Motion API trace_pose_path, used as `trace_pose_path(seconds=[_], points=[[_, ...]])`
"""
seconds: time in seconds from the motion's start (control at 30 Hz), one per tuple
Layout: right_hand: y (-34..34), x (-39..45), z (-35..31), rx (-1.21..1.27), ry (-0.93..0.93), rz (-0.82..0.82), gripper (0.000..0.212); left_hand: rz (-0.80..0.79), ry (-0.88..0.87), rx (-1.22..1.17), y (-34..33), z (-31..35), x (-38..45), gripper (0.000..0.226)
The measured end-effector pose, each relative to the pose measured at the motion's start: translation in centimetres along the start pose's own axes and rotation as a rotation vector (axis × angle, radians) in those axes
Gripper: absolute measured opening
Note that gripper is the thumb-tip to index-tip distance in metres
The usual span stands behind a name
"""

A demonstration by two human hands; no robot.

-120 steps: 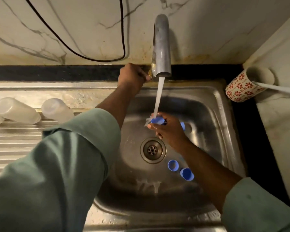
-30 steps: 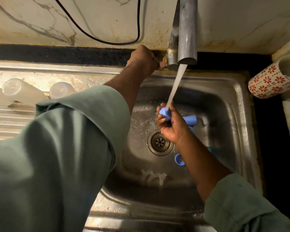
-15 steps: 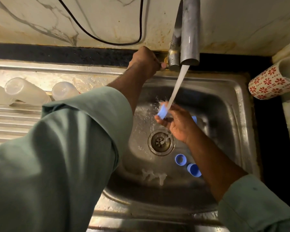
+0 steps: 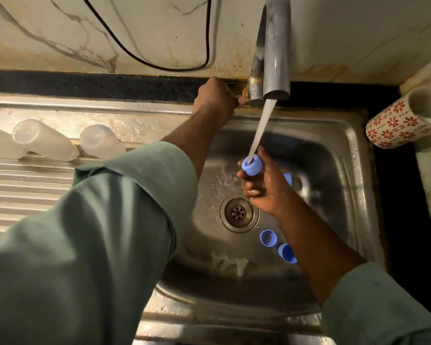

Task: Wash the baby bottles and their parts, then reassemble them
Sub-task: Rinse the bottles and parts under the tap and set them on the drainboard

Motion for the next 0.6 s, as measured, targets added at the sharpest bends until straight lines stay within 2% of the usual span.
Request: trace_pose_path(seconds=[0.03, 0.07, 0.1, 0.13, 0.17, 0.27, 0.33, 0.37, 0.43, 0.47, 0.53, 0.57, 0.6], points=[[0.3, -0.1, -0.8, -0.255, 0.138, 0.068, 0.028, 0.02, -0.003, 0.008, -0.1, -0.1, -0.1, 0.023], [0.4, -0.6, -2.3, -0.616, 0.354, 0.163, 0.02, 0.028, -0.005, -0.004, -0.2, -0.2, -0.2, 0.025], [-0.2, -1.3, -3.5, -0.965, 0.586, 0.232, 0.023, 0.028, -0.002, -0.05, -0.4, -0.3, -0.5, 0.026], [-0.9, -1.8, -3.8, -1.199, 0.733, 0.226, 0.033, 0.026, 0.015, -0.138, -0.5, -0.5, -0.9, 0.025], [-1.4, -2.1, -3.9, -1.307, 0.783, 0.192, 0.041, 0.031, 0.043, -0.271, -0.6, -0.7, -1.2, 0.025], [-2.3, -3.3, -4.5, -1.345, 0.802, 0.15, 0.048, 0.062, 0.115, -0.674, -0.7, -0.1, -2.2, 0.027], [-2.6, -4.3, -5.9, -1.174, 0.846, 0.12, 0.045, 0.065, 0.09, -0.691, -0.6, 1.4, -3.0, 0.029], [-2.7, -4.7, -6.5, -1.065, 0.897, 0.092, 0.045, 0.054, 0.06, -0.645, -0.6, 2.0, -3.4, 0.032], [-2.8, -5.3, -6.9, -1.083, 0.961, 0.096, 0.041, -0.004, -0.061, -0.483, -0.2, 3.0, -4.6, 0.038], [-2.5, -4.5, -6.8, -1.197, 0.883, 0.109, 0.038, -0.048, -0.12, -0.383, -0.2, 3.3, -4.9, 0.037], [-1.7, -3.2, -5.7, -1.454, 0.609, 0.101, 0.038, -0.173, -0.22, -0.139, -0.4, 3.0, -5.9, 0.017], [-1.1, -3.0, -5.8, -1.477, 0.557, 0.135, 0.044, -0.224, -0.265, -0.013, -0.6, 2.3, -6.5, 0.016], [-1.0, -3.4, -6.5, -1.43, 0.617, 0.207, 0.051, -0.251, -0.299, 0.083, -0.9, 1.3, -7.1, 0.025]])
Point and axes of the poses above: each hand's wrist, its own x-axis towards the middle knuckle, its own y-axis out of the back of the hand, z = x × y, the point moved 6 cm from there along x, towards the middle knuckle, and after that the axes turned 3 degrees about -z, right-handed, at the moved point
